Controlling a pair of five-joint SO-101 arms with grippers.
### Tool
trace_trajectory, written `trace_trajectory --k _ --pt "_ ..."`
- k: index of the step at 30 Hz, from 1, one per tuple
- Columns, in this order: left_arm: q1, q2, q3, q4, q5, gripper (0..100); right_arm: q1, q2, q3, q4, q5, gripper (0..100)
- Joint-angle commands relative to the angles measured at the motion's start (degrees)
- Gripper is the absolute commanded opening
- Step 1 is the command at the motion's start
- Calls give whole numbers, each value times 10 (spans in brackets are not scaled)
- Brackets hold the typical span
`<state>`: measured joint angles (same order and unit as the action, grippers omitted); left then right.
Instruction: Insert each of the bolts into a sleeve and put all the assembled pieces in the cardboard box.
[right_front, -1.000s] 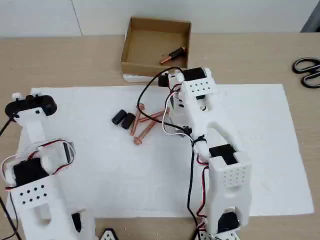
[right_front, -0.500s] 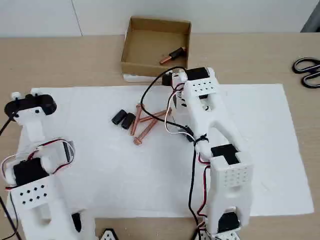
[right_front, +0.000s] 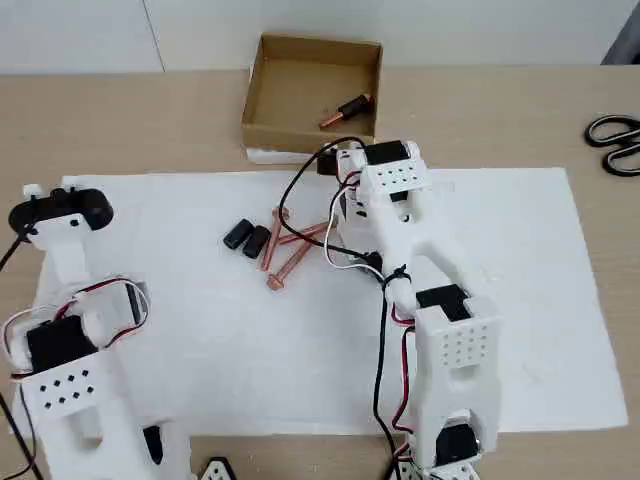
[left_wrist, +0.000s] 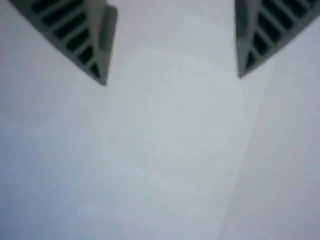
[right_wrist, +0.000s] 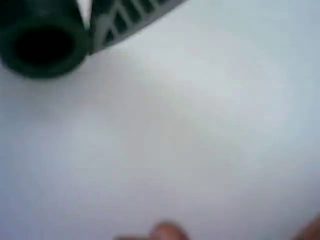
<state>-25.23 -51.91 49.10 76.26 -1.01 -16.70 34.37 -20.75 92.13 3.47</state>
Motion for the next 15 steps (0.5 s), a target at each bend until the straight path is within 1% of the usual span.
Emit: trace_trajectory --k 1,13,15 --pt "3 -8 -18 -8 4 160 -1 3 -6 -8 6 165" --pt "3 -8 -18 -8 4 160 3 9 -6 -13 38 77" --pt "3 -8 -18 -8 4 160 3 9 -6 -13 54 58"
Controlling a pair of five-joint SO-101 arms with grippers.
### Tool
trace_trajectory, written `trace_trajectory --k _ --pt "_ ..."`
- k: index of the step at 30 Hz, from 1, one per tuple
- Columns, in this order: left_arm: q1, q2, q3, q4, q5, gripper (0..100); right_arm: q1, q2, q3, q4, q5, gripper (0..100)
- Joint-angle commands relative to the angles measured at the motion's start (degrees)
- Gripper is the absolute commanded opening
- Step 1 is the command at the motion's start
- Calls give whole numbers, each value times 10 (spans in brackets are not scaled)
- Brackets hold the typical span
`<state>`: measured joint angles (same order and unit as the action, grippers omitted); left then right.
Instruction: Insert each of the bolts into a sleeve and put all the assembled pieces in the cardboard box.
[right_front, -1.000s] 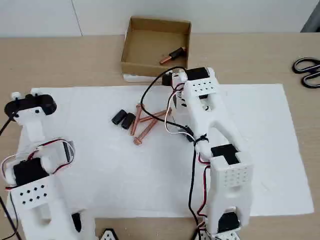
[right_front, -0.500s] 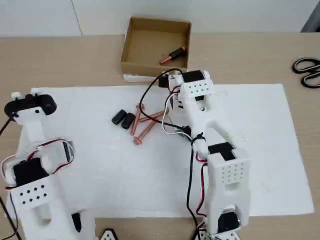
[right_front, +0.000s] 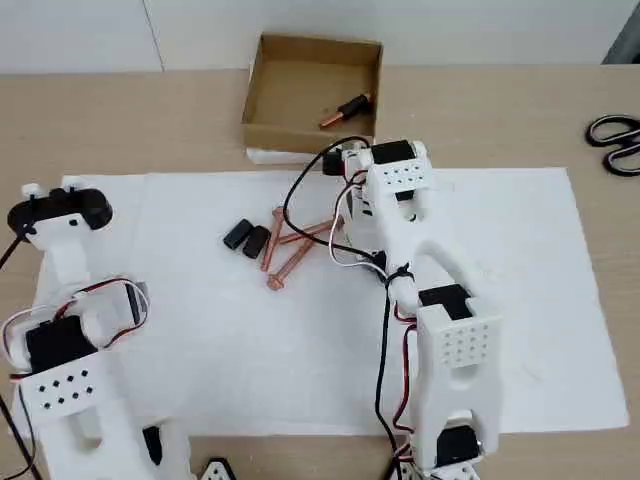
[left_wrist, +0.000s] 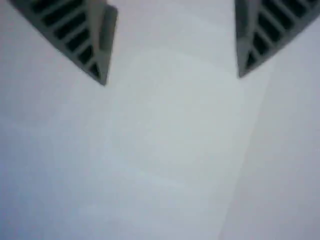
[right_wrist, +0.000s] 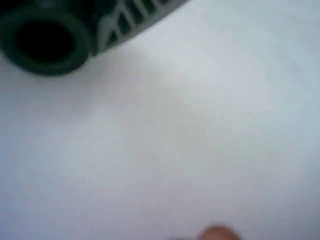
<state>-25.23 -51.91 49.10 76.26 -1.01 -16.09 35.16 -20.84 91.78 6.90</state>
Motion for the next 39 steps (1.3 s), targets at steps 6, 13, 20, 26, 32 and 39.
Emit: trace_trajectory --k 6,13,20,26,32,39 --pt "3 -8 -19 -9 4 160 7 -5 -21 11 35 3" --pt "3 -8 -44 -7 4 160 32 -46 -82 46 36 3" --pt "4 -3 -102 25 -1 162 32 -247 -78 53 33 3" --pt "93 -2 -138 108 -46 162 47 -425 -42 55 19 3" --pt "185 83 -278 173 -34 162 128 -596 73 51 24 3" --pt "254 388 -494 238 -1 160 211 -737 219 34 67 3"
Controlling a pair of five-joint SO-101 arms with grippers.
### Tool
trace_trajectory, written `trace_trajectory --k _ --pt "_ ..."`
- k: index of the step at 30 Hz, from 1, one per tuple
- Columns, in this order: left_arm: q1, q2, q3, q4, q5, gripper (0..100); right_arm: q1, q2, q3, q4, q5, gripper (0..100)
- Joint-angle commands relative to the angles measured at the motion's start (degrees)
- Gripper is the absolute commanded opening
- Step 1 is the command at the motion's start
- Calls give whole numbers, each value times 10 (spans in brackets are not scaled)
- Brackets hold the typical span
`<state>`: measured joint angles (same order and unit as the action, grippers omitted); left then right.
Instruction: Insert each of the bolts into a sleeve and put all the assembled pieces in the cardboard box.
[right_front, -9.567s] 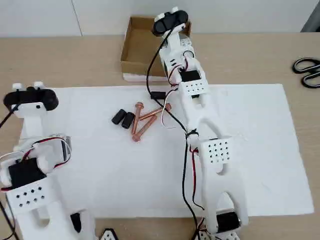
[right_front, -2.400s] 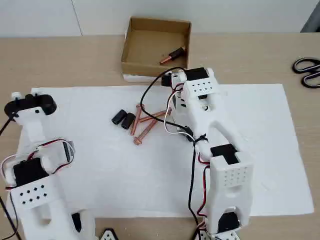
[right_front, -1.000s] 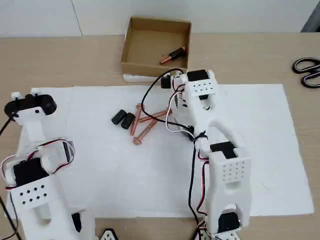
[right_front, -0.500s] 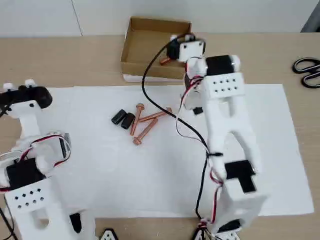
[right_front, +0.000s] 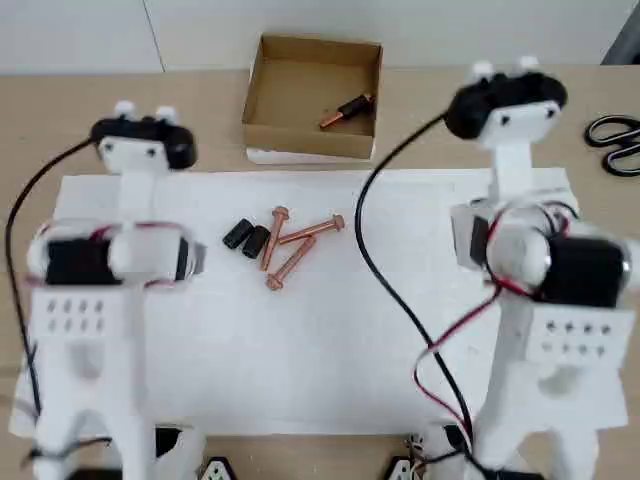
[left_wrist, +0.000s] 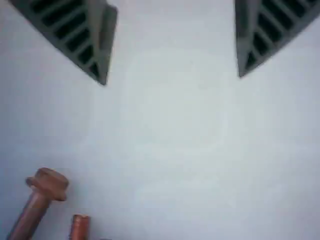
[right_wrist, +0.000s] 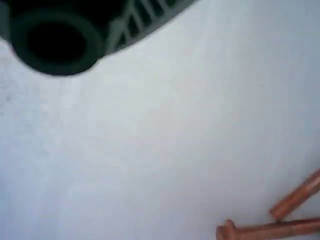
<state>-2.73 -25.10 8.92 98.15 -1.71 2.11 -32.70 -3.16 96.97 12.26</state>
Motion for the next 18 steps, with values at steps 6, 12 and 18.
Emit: trace_trajectory --k 6,12,18 --pt "93 301 -210 20 7 160 51 -139 168 -65 15 3" --pt "152 415 -269 21 5 160 51 -173 224 -104 14 3" --pt "187 467 -270 17 4 160 51 -171 229 -118 12 3"
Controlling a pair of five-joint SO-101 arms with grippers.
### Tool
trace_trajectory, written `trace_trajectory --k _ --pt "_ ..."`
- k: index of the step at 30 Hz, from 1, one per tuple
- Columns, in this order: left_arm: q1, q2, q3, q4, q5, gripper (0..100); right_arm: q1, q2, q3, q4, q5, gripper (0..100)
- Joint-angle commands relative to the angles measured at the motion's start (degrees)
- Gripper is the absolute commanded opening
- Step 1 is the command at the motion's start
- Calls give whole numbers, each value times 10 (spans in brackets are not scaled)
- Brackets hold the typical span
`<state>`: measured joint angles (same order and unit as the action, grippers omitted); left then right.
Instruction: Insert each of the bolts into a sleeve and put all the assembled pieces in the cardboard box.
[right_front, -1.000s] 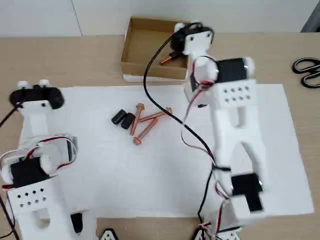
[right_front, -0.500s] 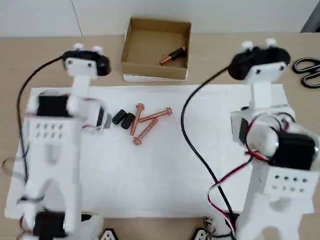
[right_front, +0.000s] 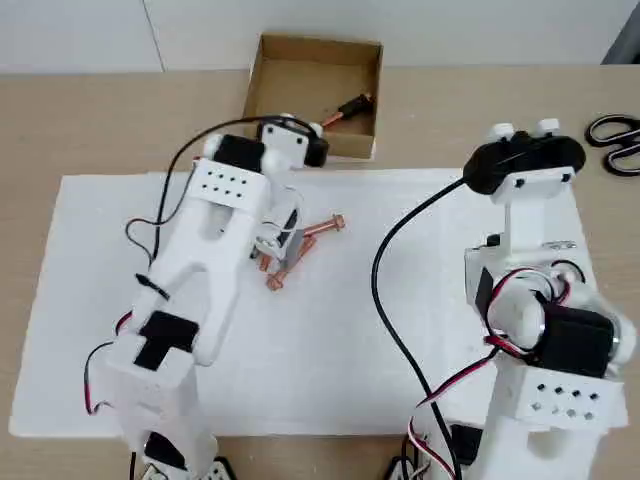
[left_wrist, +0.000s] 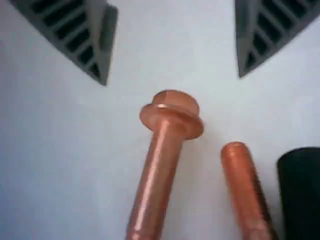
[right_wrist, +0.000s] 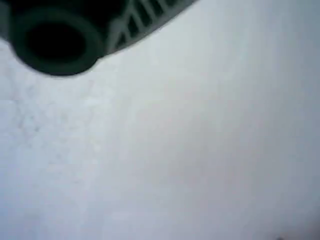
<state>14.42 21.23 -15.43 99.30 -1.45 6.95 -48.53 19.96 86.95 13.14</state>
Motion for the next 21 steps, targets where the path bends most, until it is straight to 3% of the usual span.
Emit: trace_trajectory --k 1,21 --pt "18 8 -27 0 1 160 2 -13 -2 -22 4 3" --pt "22 84 -27 -67 2 160 1 -13 -2 -20 5 3"
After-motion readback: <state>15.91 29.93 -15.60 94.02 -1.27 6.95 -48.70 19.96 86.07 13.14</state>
